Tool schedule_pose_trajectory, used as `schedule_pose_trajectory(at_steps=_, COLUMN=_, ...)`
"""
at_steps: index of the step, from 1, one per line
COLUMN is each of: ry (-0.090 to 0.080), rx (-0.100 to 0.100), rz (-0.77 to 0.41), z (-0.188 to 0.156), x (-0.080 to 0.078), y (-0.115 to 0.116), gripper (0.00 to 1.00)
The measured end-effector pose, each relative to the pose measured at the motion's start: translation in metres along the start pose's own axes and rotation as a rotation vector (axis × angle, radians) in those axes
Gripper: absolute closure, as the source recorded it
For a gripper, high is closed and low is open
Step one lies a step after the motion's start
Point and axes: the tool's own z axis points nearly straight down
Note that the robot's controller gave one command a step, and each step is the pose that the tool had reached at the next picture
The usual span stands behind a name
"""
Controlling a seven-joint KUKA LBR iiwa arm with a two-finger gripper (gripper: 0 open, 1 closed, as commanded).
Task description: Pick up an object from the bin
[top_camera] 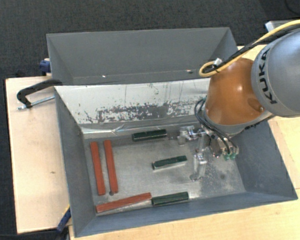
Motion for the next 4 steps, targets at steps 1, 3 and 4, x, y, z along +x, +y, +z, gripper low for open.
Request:
schedule_pose_trajectory(at_steps=1, ry=-0.001, rx=0.001, rz=0.045, z=0.037, x=-0.045, y=-0.005, gripper=1.0)
schedule_pose_trajectory(at_steps=3, ry=-0.001, rx=0.001, rz=0.044, z=0.037, x=-0.045, y=-0.004, gripper=0.0)
schedule_pose_trajectory(at_steps=4, ry=0.006, rx=-0.001, rz=-0.328, z=0.038, x=-0.013, y=0.069, gripper=1.0)
